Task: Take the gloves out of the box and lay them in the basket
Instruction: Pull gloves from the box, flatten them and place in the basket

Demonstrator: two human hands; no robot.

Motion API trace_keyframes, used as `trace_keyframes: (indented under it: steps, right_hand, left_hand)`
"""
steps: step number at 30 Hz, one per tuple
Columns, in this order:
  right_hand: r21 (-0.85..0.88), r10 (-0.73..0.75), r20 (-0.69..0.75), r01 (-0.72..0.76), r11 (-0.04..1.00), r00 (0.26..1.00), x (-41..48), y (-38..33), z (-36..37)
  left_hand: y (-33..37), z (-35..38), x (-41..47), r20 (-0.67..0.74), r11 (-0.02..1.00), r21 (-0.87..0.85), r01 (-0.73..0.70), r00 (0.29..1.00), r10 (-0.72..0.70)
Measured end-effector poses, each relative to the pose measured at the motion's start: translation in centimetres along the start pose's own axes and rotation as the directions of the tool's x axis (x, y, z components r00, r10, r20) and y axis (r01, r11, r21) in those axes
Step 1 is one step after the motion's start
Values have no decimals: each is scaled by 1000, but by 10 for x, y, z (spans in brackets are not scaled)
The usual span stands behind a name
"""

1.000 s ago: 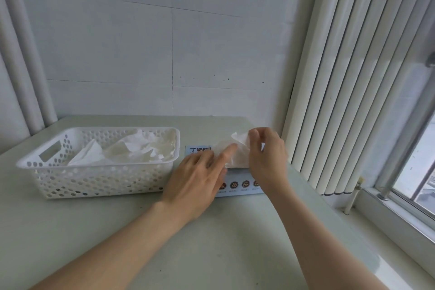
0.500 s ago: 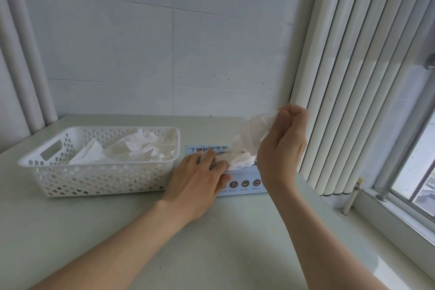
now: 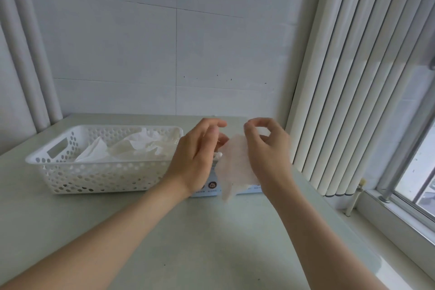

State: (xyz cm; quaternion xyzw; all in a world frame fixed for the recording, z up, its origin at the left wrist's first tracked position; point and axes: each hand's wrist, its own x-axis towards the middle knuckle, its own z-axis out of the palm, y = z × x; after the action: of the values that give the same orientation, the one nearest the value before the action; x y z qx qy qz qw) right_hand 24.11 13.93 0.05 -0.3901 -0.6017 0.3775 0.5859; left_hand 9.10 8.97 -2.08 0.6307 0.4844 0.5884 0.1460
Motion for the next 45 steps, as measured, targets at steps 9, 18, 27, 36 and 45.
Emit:
trace_keyframes:
  steps: [9, 18, 27, 36, 45]
  right_hand:
    - [264, 258, 190, -302, 916, 947, 1, -1, -1]
    - [99, 135, 373, -184, 978, 918, -2, 4, 0]
    - [83, 50, 338, -83, 993, 940, -7, 3, 6]
    - [-90, -22, 308, 52, 995, 951, -14, 12, 19]
    - [113, 200, 406, -266, 957, 892, -2, 7, 33]
  left_hand:
    - [4, -2, 5, 144, 994, -100, 54, 989, -39]
    - [4, -20, 22, -126, 990, -101, 103, 985, -115]
    - [17, -33, 31, -39, 964, -50, 262, 964, -264]
    - [20, -46, 41, -149, 956, -70, 285, 945, -292]
    - [15, -77, 53, -235, 909, -95, 406, 878, -416]
